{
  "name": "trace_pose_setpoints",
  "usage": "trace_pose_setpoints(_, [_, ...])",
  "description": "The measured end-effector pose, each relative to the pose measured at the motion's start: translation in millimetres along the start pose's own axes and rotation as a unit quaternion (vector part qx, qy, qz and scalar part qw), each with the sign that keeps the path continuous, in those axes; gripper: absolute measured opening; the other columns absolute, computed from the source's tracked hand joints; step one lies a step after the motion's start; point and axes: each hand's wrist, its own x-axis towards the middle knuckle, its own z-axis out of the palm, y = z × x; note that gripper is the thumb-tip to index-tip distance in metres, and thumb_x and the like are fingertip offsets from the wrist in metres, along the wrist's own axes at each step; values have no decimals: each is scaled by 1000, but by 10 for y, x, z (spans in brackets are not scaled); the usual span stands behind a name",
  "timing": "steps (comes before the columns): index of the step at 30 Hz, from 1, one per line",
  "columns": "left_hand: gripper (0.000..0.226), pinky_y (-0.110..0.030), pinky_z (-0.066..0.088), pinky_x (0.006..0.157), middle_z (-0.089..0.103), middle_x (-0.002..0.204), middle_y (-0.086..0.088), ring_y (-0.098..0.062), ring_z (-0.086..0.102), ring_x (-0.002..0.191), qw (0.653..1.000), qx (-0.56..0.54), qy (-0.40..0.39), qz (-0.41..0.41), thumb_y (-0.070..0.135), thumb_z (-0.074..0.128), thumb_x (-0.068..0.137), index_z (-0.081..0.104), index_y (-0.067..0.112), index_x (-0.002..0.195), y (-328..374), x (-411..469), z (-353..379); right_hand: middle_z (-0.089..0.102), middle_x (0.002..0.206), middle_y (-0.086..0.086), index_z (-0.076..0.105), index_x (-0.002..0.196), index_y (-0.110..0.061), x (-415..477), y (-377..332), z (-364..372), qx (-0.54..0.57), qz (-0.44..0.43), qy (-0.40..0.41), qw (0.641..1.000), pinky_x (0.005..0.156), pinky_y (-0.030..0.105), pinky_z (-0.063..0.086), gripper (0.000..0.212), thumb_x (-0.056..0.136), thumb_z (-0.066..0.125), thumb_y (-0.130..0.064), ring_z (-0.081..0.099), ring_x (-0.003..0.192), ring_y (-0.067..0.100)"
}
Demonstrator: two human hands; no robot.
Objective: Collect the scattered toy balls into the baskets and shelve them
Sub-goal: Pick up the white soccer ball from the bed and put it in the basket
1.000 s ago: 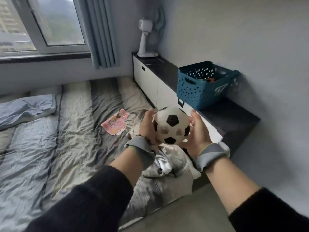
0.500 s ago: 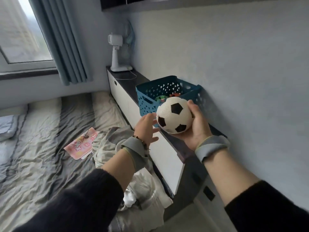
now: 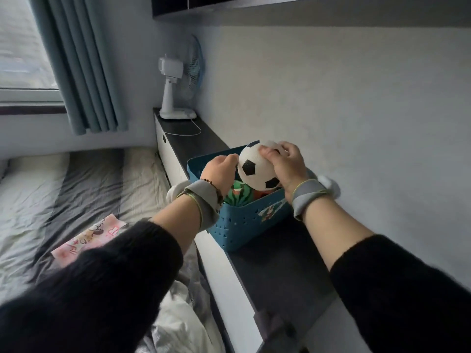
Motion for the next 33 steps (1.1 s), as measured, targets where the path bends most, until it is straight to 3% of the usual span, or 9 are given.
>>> trace_pose_setpoints(3, [39, -25, 33, 57, 51, 62, 2, -14, 48, 56, 996, 79, 27, 26, 35, 39, 95, 50, 16, 61, -150, 250, 110, 54, 122, 2, 48, 125, -22, 431, 168, 194, -48, -17, -48, 998, 81, 33, 53, 67, 71, 76, -48, 56, 103, 22])
trace_pose_setpoints(5, [42, -27, 29, 52, 46, 57, 2, -16, 44, 54, 993, 107, 58, 2, 35, 36, 96, 44, 18, 58, -227, 384, 106, 52, 121, 1, 46, 127, -20, 670, 282, 366, -69, -18, -97, 993, 87, 35, 51, 68, 72, 76, -48, 55, 103, 21])
trace_pose_setpoints(8, [36, -30, 36, 59, 51, 68, -3, -26, 51, 70, 984, 141, 100, -34, 35, 33, 96, 48, 17, 70, -357, 559, 120, 53, 128, 4, 45, 133, -18, 967, 411, 602, -81, 1, -163, 983, 89, 35, 51, 73, 73, 76, -48, 56, 108, 22])
trace_pose_setpoints(12, [42, -40, 49, 84, 66, 98, -8, -29, 60, 93, 959, 220, 150, -95, 46, 30, 91, 59, 20, 107, -665, 679, 164, 49, 137, 9, 42, 137, -18, 1195, 663, 983, -138, 8, -231, 963, 91, 32, 45, 78, 73, 75, -50, 53, 118, 27])
trace_pose_setpoints(15, [45, -38, 41, 85, 67, 102, -2, -25, 55, 102, 911, 369, 173, -59, 50, 28, 82, 63, 30, 103, -836, 651, 220, 44, 142, 12, 40, 139, -16, 1211, 810, 1223, -172, 11, -246, 954, 101, 34, 40, 78, 76, 73, -48, 48, 126, 30])
trace_pose_setpoints(17, [47, -42, 32, 96, 65, 114, 2, -22, 48, 115, 892, 426, 144, -54, 51, 31, 79, 62, 34, 109, -916, 645, 266, 42, 143, 12, 41, 138, -16, 1210, 851, 1284, -185, 9, -253, 950, 104, 35, 38, 69, 81, 68, -43, 47, 126, 29])
trace_pose_setpoints(20, [46, -45, 23, 106, 57, 129, 6, -20, 40, 126, 880, 452, 118, -87, 51, 36, 78, 57, 36, 116, -1001, 688, 216, 37, 143, 12, 42, 137, -18, 1243, 907, 1382, -219, 7, -301, 928, 103, 37, 40, 58, 85, 61, -36, 46, 126, 30])
trace_pose_setpoints(26, [46, -45, 25, 105, 56, 129, 7, -19, 40, 126, 867, 477, 111, -84, 52, 42, 79, 54, 35, 121, -1009, 716, 211, 39, 144, 10, 45, 136, -19, 1235, 857, 1359, -260, -31, -309, 915, 103, 35, 38, 53, 88, 56, -37, 46, 127, 30])
trace_pose_setpoints(33, [42, -33, 37, 89, 59, 127, 5, -19, 49, 121, 884, 410, 220, -38, 43, 49, 83, 56, 34, 123, -893, 488, 57, 58, 123, 9, 63, 103, -18, 919, 517, 1318, -245, -126, -274, 921, 93, 31, 43, 21, 83, 56, -20, 58, 108, 27])
